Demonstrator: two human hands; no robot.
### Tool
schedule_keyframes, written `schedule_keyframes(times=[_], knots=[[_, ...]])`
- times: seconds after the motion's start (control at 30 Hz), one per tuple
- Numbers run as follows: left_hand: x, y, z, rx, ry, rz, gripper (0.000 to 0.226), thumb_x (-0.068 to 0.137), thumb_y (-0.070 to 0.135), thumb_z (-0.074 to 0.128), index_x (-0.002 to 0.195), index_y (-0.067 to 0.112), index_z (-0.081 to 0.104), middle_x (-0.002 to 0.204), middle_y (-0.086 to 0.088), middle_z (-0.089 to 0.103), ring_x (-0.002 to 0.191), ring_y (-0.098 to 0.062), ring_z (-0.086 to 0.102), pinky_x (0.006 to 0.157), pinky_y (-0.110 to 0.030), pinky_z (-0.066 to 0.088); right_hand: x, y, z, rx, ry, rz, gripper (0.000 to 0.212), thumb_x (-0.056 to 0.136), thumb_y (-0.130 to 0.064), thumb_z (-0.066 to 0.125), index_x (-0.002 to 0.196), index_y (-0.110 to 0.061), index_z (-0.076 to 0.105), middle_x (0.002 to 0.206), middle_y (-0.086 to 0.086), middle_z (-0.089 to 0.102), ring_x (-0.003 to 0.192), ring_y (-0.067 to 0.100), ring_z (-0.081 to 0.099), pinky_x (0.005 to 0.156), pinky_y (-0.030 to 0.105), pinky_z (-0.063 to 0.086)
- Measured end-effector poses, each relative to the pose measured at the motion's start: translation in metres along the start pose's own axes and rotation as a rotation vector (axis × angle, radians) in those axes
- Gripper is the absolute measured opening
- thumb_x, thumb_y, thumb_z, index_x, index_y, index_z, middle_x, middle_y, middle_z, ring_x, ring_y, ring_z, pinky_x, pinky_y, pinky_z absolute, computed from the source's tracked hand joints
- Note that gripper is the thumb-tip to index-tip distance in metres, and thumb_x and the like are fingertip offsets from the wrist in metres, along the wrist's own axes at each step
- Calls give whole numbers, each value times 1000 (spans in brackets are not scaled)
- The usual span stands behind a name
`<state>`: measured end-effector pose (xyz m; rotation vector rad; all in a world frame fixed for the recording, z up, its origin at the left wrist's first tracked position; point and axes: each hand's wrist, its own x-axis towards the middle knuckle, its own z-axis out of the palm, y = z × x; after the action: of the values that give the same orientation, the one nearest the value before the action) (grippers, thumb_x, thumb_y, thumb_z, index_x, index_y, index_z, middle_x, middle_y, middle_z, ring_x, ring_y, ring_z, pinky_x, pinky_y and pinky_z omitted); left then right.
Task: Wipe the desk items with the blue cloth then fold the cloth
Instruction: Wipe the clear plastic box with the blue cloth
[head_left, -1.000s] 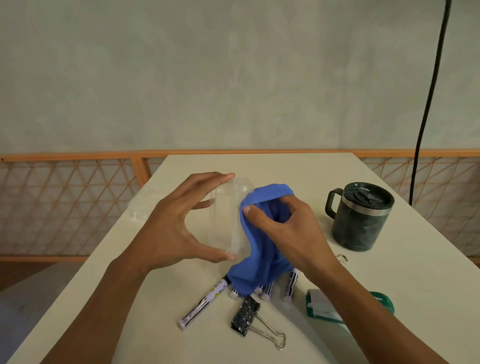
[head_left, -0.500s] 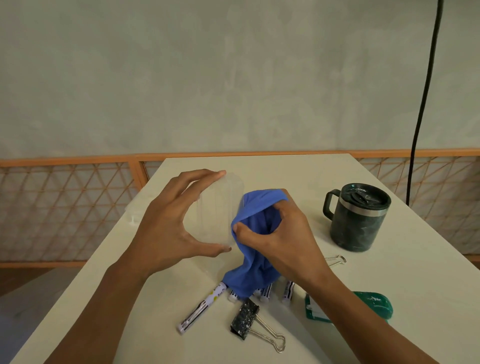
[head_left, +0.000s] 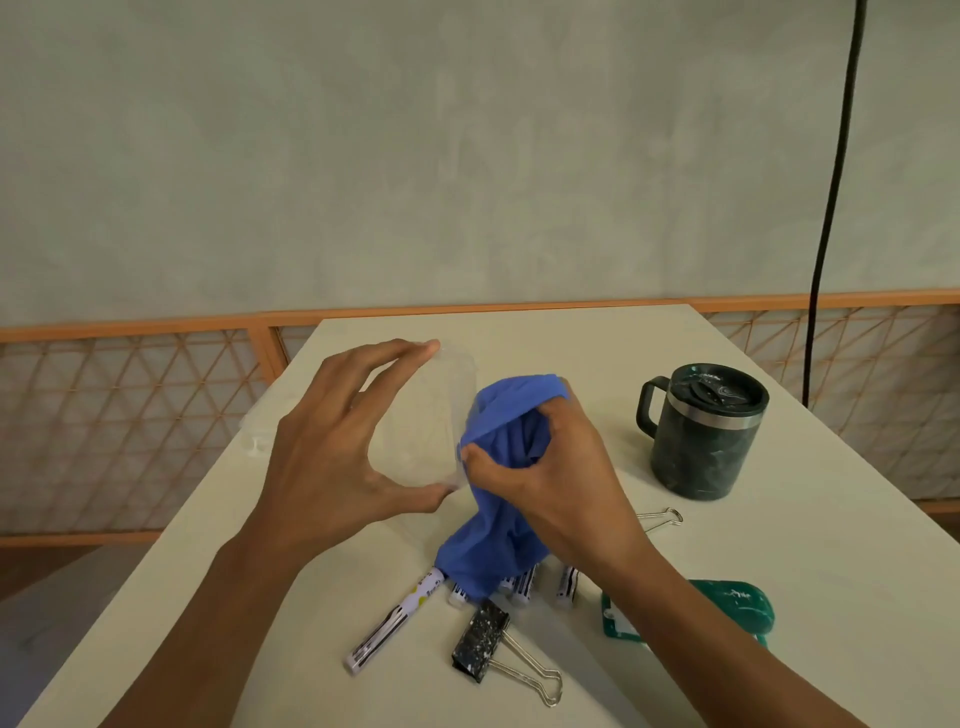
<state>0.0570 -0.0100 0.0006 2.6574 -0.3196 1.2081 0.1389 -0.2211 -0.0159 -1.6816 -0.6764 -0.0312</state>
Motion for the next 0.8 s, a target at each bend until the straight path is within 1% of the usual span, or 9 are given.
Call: schedule_keyframes(times=[0.07,0.2,0.33,0.4,0.47,0.57,0.67,0.77,0.8], knots=[[2,-1,0,15,12,17,112,62,55,99,157,21,52,155,5,54,138,-22,55,98,-36,55,0,1,0,-32,-8,-33,38,83,-26,90,111,-30,64,119,-12,60,110,1,62,89,12,51],[7,-1,2,10,30,37,108,62,41,102,155,17,54,155,3,54,144,-25,53,111,-35,49,1,-1,1,-18,114,-112,32,85,-32,89,109,-29,68,116,-12,64,110,5,65,91,17,53],[3,1,3,-70,-51,32,109,64,44,99,159,25,48,160,9,47,150,-19,46,113,-38,50,1,-4,1,54,216,-96,26,89,-41,85,108,-28,71,109,-14,71,106,6,68,86,18,54],[0,-2,2,-150,-68,-33,115,61,42,103,160,29,47,160,13,45,148,-18,48,110,-43,53,2,-4,1,58,217,-112,24,90,-43,83,110,-33,72,113,-15,71,109,6,68,89,21,54],[0,-6,-1,-263,-67,-128,121,56,34,107,160,31,46,159,15,45,146,-19,50,111,-41,54,3,-3,-1,46,195,-174,20,95,-36,79,113,-37,70,123,-14,66,116,7,66,93,24,54],[0,-10,-8,-334,-64,-214,124,54,28,109,160,35,45,159,14,45,147,-14,48,114,-34,51,6,5,-5,-103,130,-290,15,104,-23,68,114,-33,65,137,-18,49,114,5,64,90,26,55],[0,-9,-11,-346,-116,-209,123,56,20,108,160,36,44,163,14,43,155,-13,40,115,-41,51,9,16,-6,-300,60,-334,30,104,-2,57,122,-27,56,150,-16,38,96,16,65,74,40,57],[0,-9,-11,-348,-183,-179,121,59,12,105,161,34,44,167,14,42,161,-11,28,115,-47,51,7,18,0,-509,-7,-455,38,98,-4,51,129,-25,58,152,-7,37,91,19,62,70,28,54],[-1,-10,-11,-341,-190,-178,121,59,11,105,160,34,44,167,14,41,162,-11,27,115,-48,51,5,18,2,-548,-27,-494,40,96,-7,46,130,-23,59,150,-5,38,89,20,61,69,28,53]])
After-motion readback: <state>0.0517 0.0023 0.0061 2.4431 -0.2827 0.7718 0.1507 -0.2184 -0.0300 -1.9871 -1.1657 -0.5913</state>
